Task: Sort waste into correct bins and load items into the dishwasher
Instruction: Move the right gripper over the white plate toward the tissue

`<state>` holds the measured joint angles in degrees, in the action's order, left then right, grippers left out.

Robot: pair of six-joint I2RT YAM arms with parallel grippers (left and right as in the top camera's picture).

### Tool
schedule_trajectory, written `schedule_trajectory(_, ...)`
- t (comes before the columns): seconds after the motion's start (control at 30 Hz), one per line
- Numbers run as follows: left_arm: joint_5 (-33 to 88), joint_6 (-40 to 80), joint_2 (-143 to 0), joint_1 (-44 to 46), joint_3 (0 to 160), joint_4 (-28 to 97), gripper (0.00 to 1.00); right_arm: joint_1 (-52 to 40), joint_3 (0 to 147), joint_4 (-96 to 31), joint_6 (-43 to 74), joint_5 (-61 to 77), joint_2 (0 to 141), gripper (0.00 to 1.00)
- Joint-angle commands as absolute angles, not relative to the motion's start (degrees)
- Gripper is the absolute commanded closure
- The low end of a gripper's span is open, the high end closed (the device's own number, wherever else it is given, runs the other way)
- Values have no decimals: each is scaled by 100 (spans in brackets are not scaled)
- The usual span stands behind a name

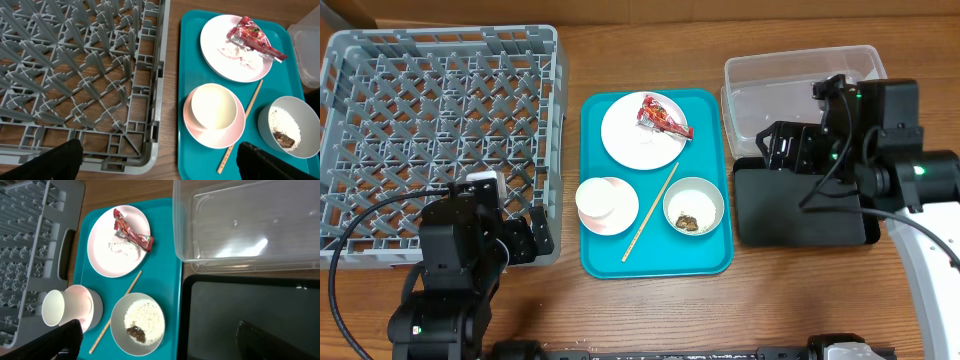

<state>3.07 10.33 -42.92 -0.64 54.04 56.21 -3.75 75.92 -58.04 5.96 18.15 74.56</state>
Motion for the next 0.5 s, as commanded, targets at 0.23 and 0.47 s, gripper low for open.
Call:
schedule_trajectory(0.23,401,1031,-4287,-110,5570,5629,0,-486,7756,-5457,401,1953,7406,0)
schedule_trajectory(0.47,390,1031,-4287,-110,5570,5627,0,-880,7756,-5290,392,1472,7406,0)
